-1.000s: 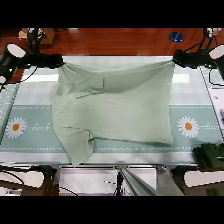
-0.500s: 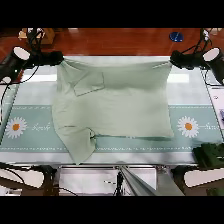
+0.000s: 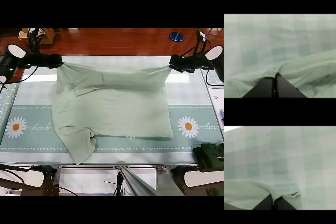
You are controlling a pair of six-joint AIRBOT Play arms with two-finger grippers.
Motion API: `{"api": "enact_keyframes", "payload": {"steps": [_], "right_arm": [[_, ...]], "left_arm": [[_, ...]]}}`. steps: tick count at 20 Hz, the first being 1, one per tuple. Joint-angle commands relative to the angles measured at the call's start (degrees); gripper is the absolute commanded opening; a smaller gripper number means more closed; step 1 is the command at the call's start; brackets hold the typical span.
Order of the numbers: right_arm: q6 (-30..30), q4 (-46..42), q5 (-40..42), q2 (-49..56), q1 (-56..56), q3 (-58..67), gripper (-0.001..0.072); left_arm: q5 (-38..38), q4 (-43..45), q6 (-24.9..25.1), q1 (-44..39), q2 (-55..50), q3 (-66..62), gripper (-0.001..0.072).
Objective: Fold the shirts.
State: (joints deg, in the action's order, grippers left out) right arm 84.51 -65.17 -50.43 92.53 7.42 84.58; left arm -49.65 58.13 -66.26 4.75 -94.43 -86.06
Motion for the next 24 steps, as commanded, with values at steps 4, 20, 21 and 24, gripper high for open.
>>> {"api": "enact_keyframes", "payload": {"steps": [4,20,21,24], "right_arm": [[0.00,-9.07,-12.35,0.00,-0.02,-0.09,0.0025],[-5.99,-11.08,-21.55,2.27,2.69,1.18,0.0324],[-7.28,-15.08,-25.86,0.35,3.76,1.42,0.0390],[-7.15,-24.02,-37.53,-4.74,8.59,-3.04,0.0410]], "left_arm": [[-20.31,8.98,-0.68,2.29,-0.07,0.98,0.0017],[-27.39,11.34,-3.10,5.16,-3.48,-2.71,0.0278],[-28.76,10.03,-4.98,7.37,-2.19,-3.32,0.0278],[-33.38,5.07,-6.19,15.17,4.11,3.56,0.0289]]}}
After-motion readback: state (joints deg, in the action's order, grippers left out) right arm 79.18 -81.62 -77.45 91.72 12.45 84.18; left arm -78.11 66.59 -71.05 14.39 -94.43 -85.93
